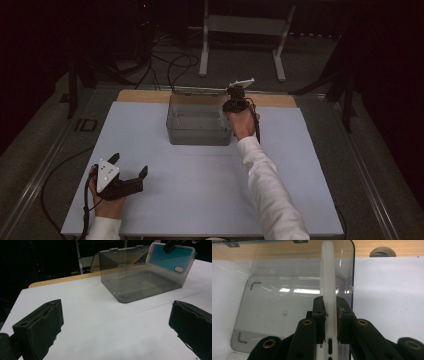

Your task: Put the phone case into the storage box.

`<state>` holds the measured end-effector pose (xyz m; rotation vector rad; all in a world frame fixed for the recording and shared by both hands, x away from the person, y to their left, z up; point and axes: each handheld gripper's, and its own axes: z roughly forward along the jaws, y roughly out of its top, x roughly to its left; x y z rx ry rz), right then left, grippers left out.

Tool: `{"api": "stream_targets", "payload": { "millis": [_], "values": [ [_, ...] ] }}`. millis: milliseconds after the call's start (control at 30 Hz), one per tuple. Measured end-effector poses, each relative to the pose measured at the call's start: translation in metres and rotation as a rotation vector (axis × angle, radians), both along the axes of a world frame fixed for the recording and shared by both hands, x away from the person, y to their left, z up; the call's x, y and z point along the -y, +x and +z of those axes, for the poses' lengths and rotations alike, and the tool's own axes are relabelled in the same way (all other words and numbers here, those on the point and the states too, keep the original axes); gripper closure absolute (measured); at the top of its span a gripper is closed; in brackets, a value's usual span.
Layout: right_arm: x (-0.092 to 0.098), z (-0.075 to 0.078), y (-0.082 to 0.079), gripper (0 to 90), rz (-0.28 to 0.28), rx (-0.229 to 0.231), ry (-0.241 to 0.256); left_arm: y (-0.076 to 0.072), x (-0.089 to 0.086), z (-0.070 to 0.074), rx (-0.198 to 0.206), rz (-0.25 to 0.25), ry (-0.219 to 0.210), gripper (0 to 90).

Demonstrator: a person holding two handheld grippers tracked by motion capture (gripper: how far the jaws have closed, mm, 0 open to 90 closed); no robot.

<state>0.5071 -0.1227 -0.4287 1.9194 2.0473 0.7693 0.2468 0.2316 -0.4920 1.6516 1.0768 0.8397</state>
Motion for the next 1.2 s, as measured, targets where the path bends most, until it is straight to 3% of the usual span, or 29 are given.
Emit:
{"api": "stream_targets", "payload": {
  "millis": [1200],
  "values": [
    [-0.015, -0.018, -0.001, 80.0, -0.022, 0.004, -0.099, 0.000, 0.000, 0.000, 0.000, -0.003, 0.000, 0.5]
  ]
}}
